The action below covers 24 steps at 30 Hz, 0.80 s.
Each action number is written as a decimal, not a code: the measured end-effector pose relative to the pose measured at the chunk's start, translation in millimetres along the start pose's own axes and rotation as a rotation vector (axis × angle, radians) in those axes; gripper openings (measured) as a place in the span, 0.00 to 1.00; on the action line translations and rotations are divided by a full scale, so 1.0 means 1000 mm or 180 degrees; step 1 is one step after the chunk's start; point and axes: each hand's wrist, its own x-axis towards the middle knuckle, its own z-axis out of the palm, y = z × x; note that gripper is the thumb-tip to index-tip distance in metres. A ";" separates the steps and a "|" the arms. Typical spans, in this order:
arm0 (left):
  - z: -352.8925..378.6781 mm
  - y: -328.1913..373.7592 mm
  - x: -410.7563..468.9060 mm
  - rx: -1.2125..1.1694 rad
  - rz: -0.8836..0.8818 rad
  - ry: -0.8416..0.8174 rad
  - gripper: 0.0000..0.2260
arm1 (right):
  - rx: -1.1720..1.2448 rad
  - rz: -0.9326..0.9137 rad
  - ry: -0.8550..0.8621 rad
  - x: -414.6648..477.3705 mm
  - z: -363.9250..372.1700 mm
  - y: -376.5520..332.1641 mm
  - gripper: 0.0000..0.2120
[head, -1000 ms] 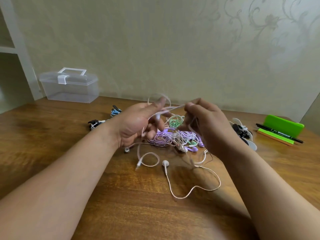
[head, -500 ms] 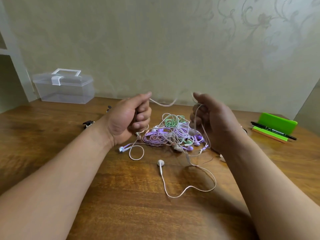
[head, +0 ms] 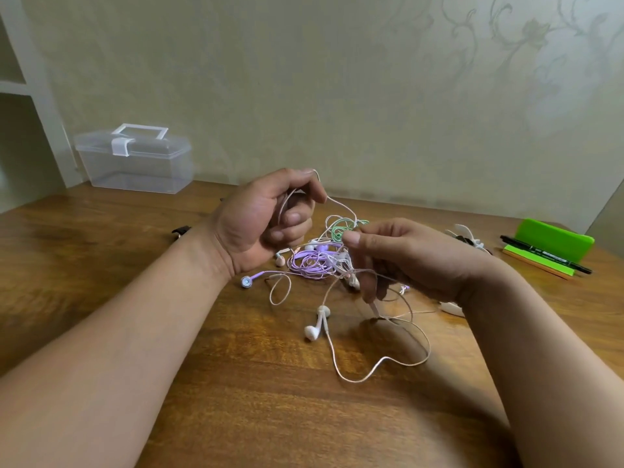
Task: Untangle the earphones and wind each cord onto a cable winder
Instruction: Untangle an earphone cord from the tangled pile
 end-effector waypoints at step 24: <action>0.031 -0.011 -0.007 0.1072 0.0281 -0.0209 0.16 | 0.1429 -0.0909 -0.0024 -0.008 -0.007 -0.009 0.06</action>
